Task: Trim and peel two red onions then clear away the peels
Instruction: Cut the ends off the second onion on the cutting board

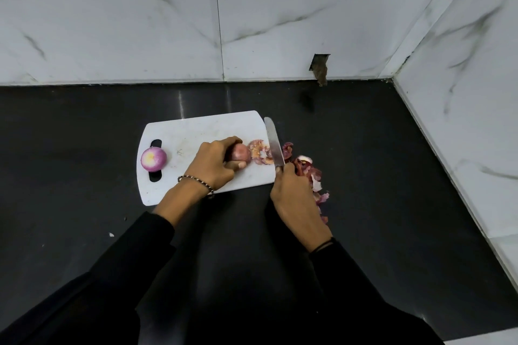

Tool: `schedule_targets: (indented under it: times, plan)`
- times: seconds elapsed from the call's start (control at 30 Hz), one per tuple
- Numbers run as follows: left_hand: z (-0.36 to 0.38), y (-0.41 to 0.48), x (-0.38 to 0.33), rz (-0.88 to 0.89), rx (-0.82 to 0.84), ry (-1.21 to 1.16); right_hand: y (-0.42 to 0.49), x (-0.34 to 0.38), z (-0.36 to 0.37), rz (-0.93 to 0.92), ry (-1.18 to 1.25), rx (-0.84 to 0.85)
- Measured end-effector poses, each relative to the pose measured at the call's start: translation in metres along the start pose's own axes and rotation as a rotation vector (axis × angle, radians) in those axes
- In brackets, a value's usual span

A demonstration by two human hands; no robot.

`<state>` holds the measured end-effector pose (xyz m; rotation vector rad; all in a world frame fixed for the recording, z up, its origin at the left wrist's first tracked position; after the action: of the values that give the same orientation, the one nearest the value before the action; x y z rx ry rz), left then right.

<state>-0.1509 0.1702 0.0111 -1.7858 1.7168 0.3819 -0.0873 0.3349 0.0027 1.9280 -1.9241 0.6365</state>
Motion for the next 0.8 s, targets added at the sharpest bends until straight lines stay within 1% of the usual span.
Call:
schedule_targets:
  times: [0.07, 0.27, 0.37, 0.5, 0.6, 0.7, 0.8]
  plan:
    - [-0.002, -0.003, 0.008, 0.009, 0.004, -0.034, -0.002, -0.002, -0.008, -0.004, 0.075, -0.03]
    - [-0.001, -0.007, 0.014, 0.025, 0.016, -0.134, -0.014, 0.008, -0.012, -0.03, 0.234, 0.001]
    - [0.001, -0.007, 0.016, 0.025, 0.047, -0.148, -0.016, 0.015, -0.006, -0.067, 0.208, 0.018]
    - [0.003, -0.01, 0.012, 0.061, 0.07, -0.089, -0.02, 0.021, -0.001, -0.085, 0.215, 0.029]
    - [0.006, -0.012, 0.007, 0.15, 0.006, -0.023, -0.022, 0.023, 0.003, -0.074, 0.223, 0.05]
    - [0.009, -0.014, 0.008, 0.168, -0.071, 0.018, -0.024, 0.022, 0.004, -0.074, 0.202, 0.067]
    - [0.01, -0.014, 0.004, 0.207, -0.102, 0.053, -0.024, 0.02, 0.005, -0.072, 0.196, 0.066]
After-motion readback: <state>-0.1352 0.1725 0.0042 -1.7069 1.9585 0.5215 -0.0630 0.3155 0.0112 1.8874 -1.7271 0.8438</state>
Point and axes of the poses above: each hand's wrist, its own y-axis towards the middle knuckle, its own z-axis out of the palm, x = y × z, the point moved 7 cm from there along y, towards the middle knuckle, and after that the axes turned 12 degrees about -z, right-handed, at the moved point
